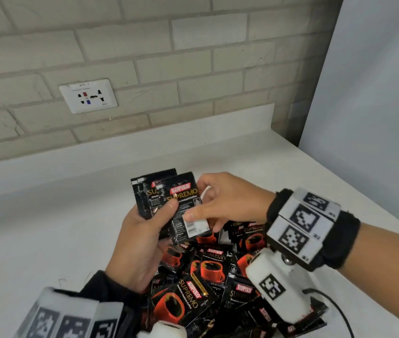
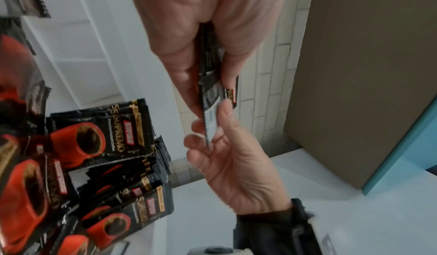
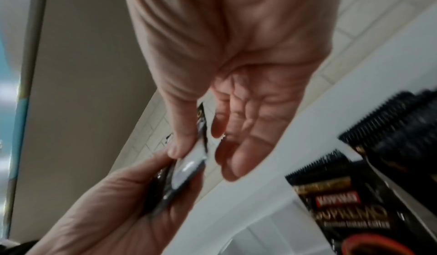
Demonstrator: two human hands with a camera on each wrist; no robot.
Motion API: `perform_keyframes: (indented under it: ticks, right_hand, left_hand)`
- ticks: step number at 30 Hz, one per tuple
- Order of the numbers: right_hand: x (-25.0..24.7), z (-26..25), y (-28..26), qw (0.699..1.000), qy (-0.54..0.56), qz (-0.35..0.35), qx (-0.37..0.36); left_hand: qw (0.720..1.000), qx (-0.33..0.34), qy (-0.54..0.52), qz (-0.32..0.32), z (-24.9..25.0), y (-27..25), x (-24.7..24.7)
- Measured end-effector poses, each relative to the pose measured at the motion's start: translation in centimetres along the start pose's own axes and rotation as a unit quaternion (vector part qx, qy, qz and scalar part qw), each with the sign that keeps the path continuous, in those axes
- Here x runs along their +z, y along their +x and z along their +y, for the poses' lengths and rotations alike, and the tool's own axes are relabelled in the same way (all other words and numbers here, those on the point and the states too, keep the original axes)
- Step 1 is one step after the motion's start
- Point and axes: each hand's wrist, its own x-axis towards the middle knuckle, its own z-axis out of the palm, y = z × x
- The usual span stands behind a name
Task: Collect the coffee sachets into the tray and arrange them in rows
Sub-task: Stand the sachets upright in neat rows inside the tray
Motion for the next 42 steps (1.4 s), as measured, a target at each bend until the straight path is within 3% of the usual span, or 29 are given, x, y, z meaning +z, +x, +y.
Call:
perform_keyframes:
  ticks: [5, 8, 10, 15, 22, 25, 29, 33, 39, 42]
  right_hand:
    - [-0.6, 1.3, -1.5, 0.990, 0.128, 0.060, 0.001]
    - [-2.0, 1.8, -2.4, 0.963, 0.240, 0.124, -0.013]
    - [-2.4, 2.0, -3.0, 0.956, 0.268, 0.120, -0.014]
    - [-1.0, 2.2, -3.5, 0.977, 0.212, 0.035, -0.001]
    - [-0.2, 2.8, -3.3, 0.973, 0.218, 0.077, 0.014]
    - [-0.7, 2.6, -3.3, 0.962, 0.243, 0.126, 0.020]
    - [-0.8, 2.2, -3.4, 0.975, 0.085, 0.203, -0.027]
    - [1.2, 1.4, -3.5, 0.985, -0.013, 0.142, -0.096]
    - [0.7, 1.5, -3.8, 0.995, 0.001, -0.018, -0.093]
    - [-0.5, 1.4, -3.7, 0.990, 0.031, 0.074, -0.118]
  left_hand:
    - [0.999, -0.009, -0.041, 0.007, -0.6, -0.5, 0.9]
    - [0.994, -0.029, -0.108, 0.015, -0.4, -0.7, 1.1]
    - [0.994, -0.033, -0.107, 0.014, -0.4, -0.8, 1.3]
    - [0.999, 0.020, 0.021, -0.020, -0.6, -1.8, 2.5]
    - [0.997, 0.058, 0.040, -0.010, -0.8, -1.9, 2.5]
    - [0.996, 0.075, 0.038, 0.010, -0.9, -1.6, 2.1]
    - [0.988, 0.105, 0.115, 0.011, -1.1, -1.8, 2.6]
    - [0.989, 0.082, 0.108, -0.054, -1.6, -2.3, 3.7]
    - [0.997, 0.039, 0.059, -0.036, -1.5, -1.6, 1.9]
    - [0.996, 0.049, 0.069, -0.029, -1.4, -1.4, 1.4]
